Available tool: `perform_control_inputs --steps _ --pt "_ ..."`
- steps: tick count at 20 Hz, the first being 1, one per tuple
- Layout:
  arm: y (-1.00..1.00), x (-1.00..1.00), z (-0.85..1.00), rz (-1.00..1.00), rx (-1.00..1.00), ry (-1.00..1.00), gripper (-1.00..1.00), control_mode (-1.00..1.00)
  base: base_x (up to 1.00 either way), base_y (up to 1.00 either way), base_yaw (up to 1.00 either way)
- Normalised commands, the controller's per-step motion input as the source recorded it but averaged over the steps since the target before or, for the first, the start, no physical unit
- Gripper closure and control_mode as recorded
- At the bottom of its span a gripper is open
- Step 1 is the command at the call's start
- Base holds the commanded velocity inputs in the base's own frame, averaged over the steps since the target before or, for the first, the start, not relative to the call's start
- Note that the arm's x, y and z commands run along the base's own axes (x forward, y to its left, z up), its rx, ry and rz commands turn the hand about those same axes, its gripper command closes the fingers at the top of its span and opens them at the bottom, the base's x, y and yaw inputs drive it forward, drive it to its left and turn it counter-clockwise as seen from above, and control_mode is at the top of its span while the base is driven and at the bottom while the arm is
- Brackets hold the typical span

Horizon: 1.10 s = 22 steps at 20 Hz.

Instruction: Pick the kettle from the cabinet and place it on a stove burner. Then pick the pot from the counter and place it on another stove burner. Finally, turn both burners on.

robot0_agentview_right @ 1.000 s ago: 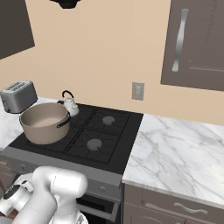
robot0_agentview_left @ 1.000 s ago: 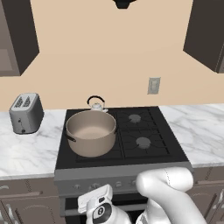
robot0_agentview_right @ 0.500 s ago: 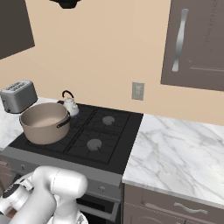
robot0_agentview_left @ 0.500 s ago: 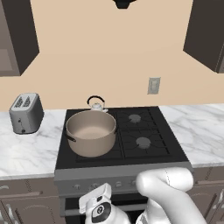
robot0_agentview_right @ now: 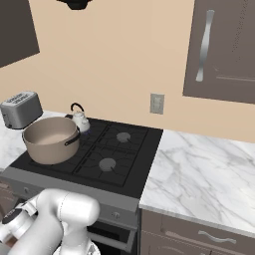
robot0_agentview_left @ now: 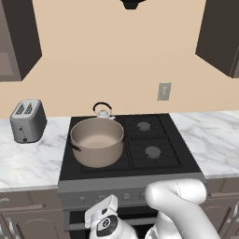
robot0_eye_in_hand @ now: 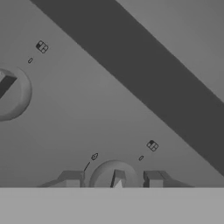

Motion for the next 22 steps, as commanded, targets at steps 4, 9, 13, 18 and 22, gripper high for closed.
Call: perform_control_inputs --steps 4,9,13,18,22 --pt "0.0 0.0 0.0 -0.03 -0.22 0.02 1.0 -1.0 0.0 0.0 0.0" --pt "0.0 0.0 0.0 -0.04 -0.25 0.02 1.0 -1.0 0.0 0.0 0.0" --pt "0.0 0.0 0.0 -0.04 -0.28 0.0 1.0 -1.0 0.0 0.0 0.0" --pt "0.0 0.0 0.0 -0.04 -0.29 0.0 1.0 -1.0 0.0 0.0 0.0" --pt "0.0 0.0 0.0 -0.03 -0.3 0.01 1.0 -1.0 0.0 0.0 0.0"
